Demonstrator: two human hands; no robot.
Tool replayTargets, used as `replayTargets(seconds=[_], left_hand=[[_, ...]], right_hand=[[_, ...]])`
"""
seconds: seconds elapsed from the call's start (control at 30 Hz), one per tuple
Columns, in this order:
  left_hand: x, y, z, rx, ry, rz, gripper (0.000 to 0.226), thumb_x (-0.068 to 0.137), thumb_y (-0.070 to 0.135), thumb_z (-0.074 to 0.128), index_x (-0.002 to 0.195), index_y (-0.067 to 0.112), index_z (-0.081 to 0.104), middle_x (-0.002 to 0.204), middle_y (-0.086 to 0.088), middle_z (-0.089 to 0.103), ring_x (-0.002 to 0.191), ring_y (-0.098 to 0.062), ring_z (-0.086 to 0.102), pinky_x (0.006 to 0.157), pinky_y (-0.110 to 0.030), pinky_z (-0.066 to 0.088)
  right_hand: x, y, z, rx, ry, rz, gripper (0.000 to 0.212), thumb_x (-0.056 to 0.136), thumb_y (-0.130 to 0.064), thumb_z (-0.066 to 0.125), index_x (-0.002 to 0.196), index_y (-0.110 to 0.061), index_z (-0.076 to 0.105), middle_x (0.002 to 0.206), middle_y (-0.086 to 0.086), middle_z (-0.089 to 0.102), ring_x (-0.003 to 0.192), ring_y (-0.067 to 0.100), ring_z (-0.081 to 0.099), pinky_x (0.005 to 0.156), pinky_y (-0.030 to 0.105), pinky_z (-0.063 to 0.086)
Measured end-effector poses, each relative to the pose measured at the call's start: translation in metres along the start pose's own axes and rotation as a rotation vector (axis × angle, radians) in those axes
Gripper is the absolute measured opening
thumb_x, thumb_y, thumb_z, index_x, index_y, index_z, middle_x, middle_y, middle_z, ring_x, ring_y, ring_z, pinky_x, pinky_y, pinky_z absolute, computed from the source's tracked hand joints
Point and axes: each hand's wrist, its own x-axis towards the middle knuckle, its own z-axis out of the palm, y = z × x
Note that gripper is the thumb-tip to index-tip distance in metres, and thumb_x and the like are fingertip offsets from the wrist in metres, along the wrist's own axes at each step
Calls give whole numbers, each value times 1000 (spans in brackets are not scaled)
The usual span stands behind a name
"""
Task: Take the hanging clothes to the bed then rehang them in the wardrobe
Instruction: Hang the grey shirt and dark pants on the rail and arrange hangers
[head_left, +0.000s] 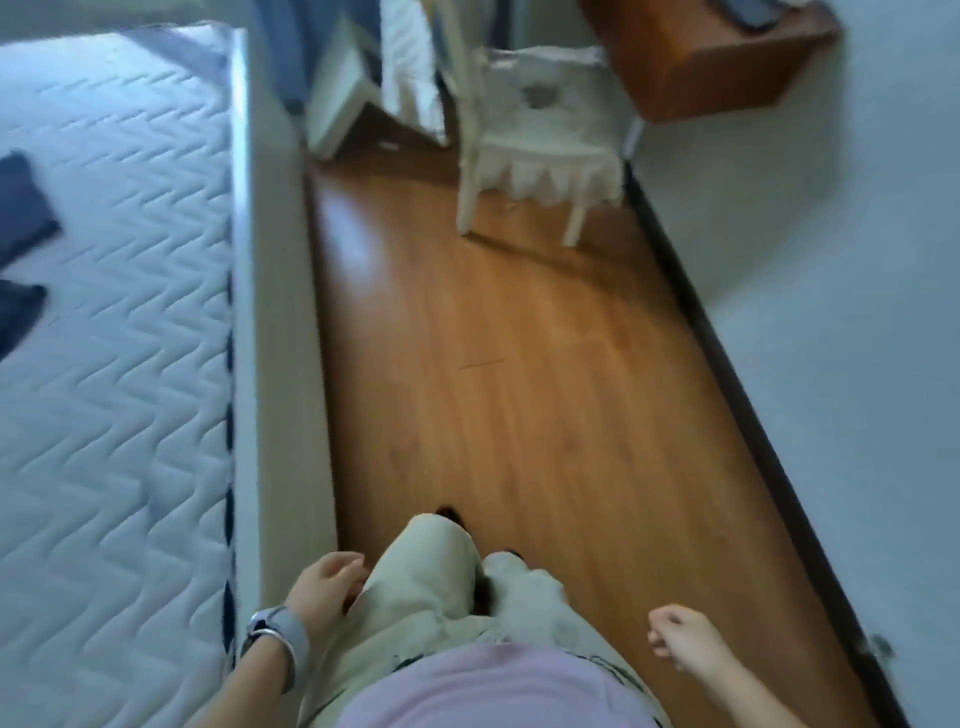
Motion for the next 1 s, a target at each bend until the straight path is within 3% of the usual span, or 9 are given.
replayTargets(seconds=[0.17,0.27,0.33,0.43,0.5,0.6,0.73,0.87,1.0], left_hand=[[20,-26,-32,-149,101,-280,10,90,-1,50,92,-7,58,67,-10,58,60,-22,49,51,-24,46],[43,-23,-50,-152,110,-343,24,89,4,52,104,-12,62,88,-11,60,79,-20,49,76,-15,45],[59,-4,-66,-176,77,-402,27,88,13,55,107,-3,63,105,-10,57,88,-19,50,80,-14,43],[86,38,-91,-278,84,-384,14,85,17,58,71,14,62,79,4,55,75,-16,52,52,-8,36],[108,68,-108,-356,141,-344,37,90,4,50,55,17,51,63,5,49,65,-12,45,55,-14,33],[136,109,-138,-596,212,-299,26,91,4,49,68,16,53,70,-2,53,63,-13,48,62,-24,40],[166,139,-173,-769,332,-282,12,93,15,49,84,16,57,82,-5,63,77,-20,59,62,-24,42],[185,143,-177,-932,372,-394,14,95,13,45,88,7,56,77,-8,58,63,-19,53,49,-23,32],[205,160,-175,-1035,456,-598,15,92,9,49,83,2,57,76,-14,58,60,-23,50,63,-29,40]], right_hand=[[54,-172,-20,-242,-62,-261,21,91,-16,46,75,-24,57,73,-5,62,82,20,61,79,31,47],[77,-270,-12,-240,-54,-359,14,90,-14,50,84,-20,61,71,-6,64,83,23,62,86,37,49],[82,-324,-2,-242,-72,-398,13,90,-12,50,84,-18,60,70,-4,64,74,22,61,71,32,52],[77,-391,14,-242,-116,-415,21,92,-11,48,76,-21,56,70,1,62,62,16,57,48,20,39],[79,-431,22,-274,-131,-410,19,92,-10,49,78,-18,57,69,3,62,62,17,56,52,22,38],[82,-484,29,-364,-131,-390,13,92,-9,49,84,-12,59,67,4,62,58,17,53,53,23,38],[86,-558,41,-574,-142,-384,10,89,-9,52,90,-7,62,64,2,61,55,16,50,51,25,37],[90,-653,68,-742,-182,-450,11,88,-9,52,88,-8,62,67,1,61,59,18,51,49,24,37],[106,-761,106,-950,-224,-573,11,88,-14,50,86,-17,61,84,1,62,78,17,56,66,25,41]])
